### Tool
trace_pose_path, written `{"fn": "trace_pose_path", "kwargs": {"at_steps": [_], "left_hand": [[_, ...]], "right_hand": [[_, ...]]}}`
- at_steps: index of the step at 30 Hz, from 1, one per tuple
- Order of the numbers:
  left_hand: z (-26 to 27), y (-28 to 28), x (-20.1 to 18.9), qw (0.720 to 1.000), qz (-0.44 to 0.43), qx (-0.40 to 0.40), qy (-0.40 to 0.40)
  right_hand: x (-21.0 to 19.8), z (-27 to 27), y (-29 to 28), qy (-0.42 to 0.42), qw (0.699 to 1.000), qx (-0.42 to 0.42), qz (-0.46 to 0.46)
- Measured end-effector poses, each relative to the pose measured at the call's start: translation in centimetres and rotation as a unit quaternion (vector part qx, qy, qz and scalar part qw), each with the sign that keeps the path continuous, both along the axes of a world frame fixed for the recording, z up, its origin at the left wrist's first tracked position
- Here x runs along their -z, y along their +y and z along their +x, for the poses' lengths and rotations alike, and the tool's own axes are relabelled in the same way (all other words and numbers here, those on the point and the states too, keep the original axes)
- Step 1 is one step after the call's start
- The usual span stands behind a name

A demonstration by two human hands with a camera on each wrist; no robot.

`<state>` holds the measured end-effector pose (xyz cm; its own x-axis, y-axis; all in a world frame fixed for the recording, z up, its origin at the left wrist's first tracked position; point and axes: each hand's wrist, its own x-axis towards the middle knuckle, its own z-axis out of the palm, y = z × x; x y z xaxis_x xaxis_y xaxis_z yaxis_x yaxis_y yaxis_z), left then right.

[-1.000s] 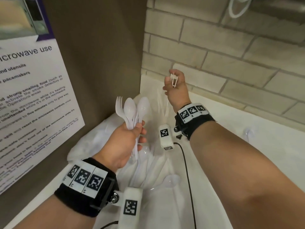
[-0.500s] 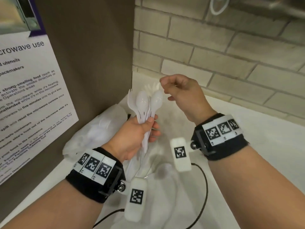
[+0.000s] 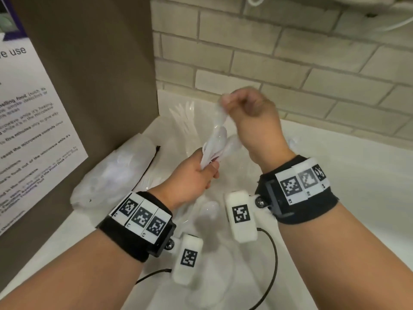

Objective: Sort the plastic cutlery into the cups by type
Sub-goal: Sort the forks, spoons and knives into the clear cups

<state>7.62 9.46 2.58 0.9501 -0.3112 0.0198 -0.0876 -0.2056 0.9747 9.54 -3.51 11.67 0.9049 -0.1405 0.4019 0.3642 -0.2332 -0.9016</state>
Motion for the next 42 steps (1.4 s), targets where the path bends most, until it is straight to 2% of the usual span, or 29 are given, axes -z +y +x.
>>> {"fn": "trace_pose_path", "kwargs": {"at_steps": [2, 5, 7, 9, 11, 12, 16, 20, 24, 27, 30, 32, 34, 38, 42], "left_hand": [[0.0, 0.1, 0.4, 1.000, 0.008, -0.001, 0.013], [0.1, 0.2, 0.6, 0.998, -0.032, -0.010, 0.061], [0.1, 0.1, 0.4, 0.991, -0.087, -0.010, 0.103], [0.0, -0.1, 0.0, 0.978, -0.146, 0.003, 0.147], [0.0, -0.1, -0.3, 0.965, -0.191, 0.014, 0.179], [0.1, -0.2, -0.4, 0.961, -0.204, 0.016, 0.185], [-0.1, -0.5, -0.8, 0.947, -0.244, 0.017, 0.210], [0.0, -0.5, -0.7, 0.928, -0.290, 0.028, 0.231], [-0.2, -0.4, -0.7, 0.929, -0.295, 0.026, 0.222], [-0.1, -0.6, -0.6, 0.931, -0.289, -0.006, 0.225], [0.1, -0.5, -0.2, 0.961, -0.205, -0.043, 0.179], [0.1, -0.4, 0.0, 0.976, -0.157, -0.036, 0.145], [-0.1, -0.3, 0.1, 0.977, -0.161, -0.006, 0.140], [-0.3, 0.0, -0.2, 0.954, -0.238, 0.028, 0.182], [-0.2, 0.0, -0.2, 0.951, -0.239, 0.050, 0.189]], "right_hand": [[-1.1, -0.4, -0.3, -0.059, 0.994, 0.005, 0.095], [-2.2, -0.9, -0.7, -0.094, 0.986, -0.015, 0.135], [-1.8, -0.9, -0.9, -0.087, 0.994, 0.017, 0.065], [-0.8, -0.7, -1.2, -0.033, 0.995, 0.053, -0.077], [0.4, -0.6, -1.6, 0.038, 0.979, 0.037, -0.197], [0.9, -0.7, -1.6, 0.065, 0.971, 0.023, -0.228], [2.4, -0.8, -1.5, 0.086, 0.959, 0.033, -0.267], [2.9, -0.5, -1.7, 0.089, 0.975, 0.024, -0.202], [3.4, -0.5, -1.6, 0.109, 0.982, 0.018, -0.152], [4.2, -0.3, -1.2, 0.104, 0.986, 0.056, -0.116], [4.1, -0.6, -1.0, 0.075, 0.992, 0.088, -0.057], [3.5, -1.0, -1.1, 0.083, 0.994, 0.061, -0.044], [3.0, -1.3, -1.2, 0.103, 0.992, 0.020, -0.067], [2.9, -1.0, -1.5, 0.076, 0.977, -0.011, -0.198], [2.9, -0.4, -1.3, 0.068, 0.962, -0.023, -0.262]]}}
